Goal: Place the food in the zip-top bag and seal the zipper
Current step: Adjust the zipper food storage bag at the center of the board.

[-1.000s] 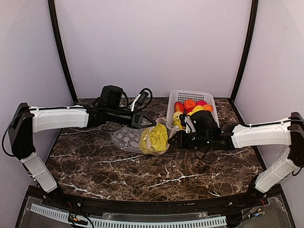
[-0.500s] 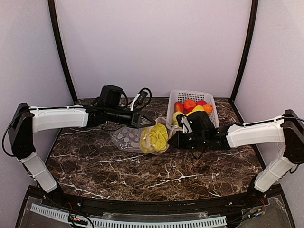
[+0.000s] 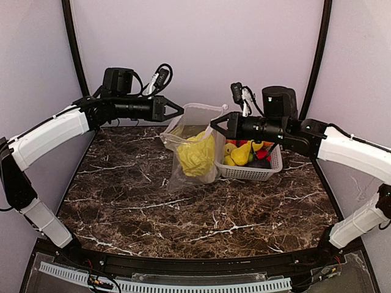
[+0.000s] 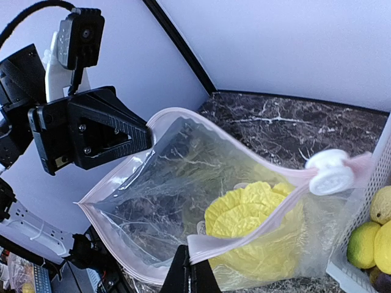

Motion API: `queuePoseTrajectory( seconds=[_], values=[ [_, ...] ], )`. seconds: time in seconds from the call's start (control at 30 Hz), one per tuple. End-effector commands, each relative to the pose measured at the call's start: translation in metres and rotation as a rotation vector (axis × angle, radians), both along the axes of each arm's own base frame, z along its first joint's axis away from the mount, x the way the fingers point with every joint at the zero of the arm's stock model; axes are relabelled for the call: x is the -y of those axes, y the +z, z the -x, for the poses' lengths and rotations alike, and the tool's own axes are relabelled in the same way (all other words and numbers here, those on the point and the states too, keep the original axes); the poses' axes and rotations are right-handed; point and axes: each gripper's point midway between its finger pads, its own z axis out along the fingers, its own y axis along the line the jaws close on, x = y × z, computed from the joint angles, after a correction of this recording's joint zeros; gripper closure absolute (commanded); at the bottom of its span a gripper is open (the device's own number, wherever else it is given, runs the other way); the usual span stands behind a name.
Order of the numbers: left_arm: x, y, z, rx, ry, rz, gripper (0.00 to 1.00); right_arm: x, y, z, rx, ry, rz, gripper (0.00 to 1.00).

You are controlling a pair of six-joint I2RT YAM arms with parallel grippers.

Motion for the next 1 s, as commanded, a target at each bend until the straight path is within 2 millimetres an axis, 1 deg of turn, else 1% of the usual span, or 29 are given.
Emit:
queuePoseTrajectory(
  seconds=[0.0, 0.1, 0.43, 0.53, 0.6, 0.63, 0.7, 0.8, 0.83, 0.87, 0.9, 0.93, 0.97],
  values=[
    [-0.020, 0.016, 0.008, 0.043, 0.049, -0.068, 0.99, 0.010, 0.016, -0.001, 0.077, -0.012, 0.044, 1.00],
    [-0.022, 0.017, 0.010, 0.042, 0.053, -0.066, 0.99, 0.012, 0.012, -0.002, 0.069, -0.021, 0.051, 1.00],
    [-0.025, 0.012, 0.016, 0.026, 0.046, -0.072, 0.99, 0.011, -0.004, -0.002, 0.035, -0.020, 0.068, 1.00],
    [-0.027, 0.009, 0.018, 0.039, 0.045, -0.082, 0.99, 0.009, -0.011, -0.001, 0.016, -0.008, 0.074, 1.00],
    [-0.029, 0.002, 0.017, 0.054, 0.044, -0.107, 0.99, 0.006, -0.018, 0.000, 0.002, 0.006, 0.080, 1.00],
    [-0.031, -0.005, 0.016, 0.052, 0.049, -0.125, 0.99, 0.005, -0.022, 0.001, -0.009, 0.014, 0.084, 1.00],
    [-0.039, -0.022, 0.012, 0.047, 0.072, -0.177, 0.99, 0.001, -0.030, 0.003, -0.031, 0.033, 0.091, 1.00],
    [-0.050, -0.036, 0.006, 0.050, 0.102, -0.207, 0.99, -0.003, -0.039, 0.008, -0.056, 0.064, 0.095, 1.00],
    [-0.053, -0.037, 0.006, 0.061, 0.106, -0.199, 0.99, -0.003, -0.040, 0.008, -0.058, 0.069, 0.096, 0.97],
    [-0.056, -0.043, 0.006, 0.053, 0.106, -0.198, 0.99, -0.003, -0.040, 0.009, -0.057, 0.073, 0.097, 0.91],
    [-0.058, -0.033, 0.007, 0.085, 0.111, -0.172, 0.99, -0.002, -0.038, 0.010, -0.051, 0.072, 0.097, 0.84],
    [-0.061, -0.038, 0.007, 0.080, 0.114, -0.167, 0.99, -0.001, -0.036, 0.010, -0.043, 0.070, 0.098, 0.77],
    [-0.064, -0.028, 0.007, 0.109, 0.120, -0.142, 0.99, 0.001, -0.033, 0.010, -0.034, 0.067, 0.097, 0.68]
  ],
)
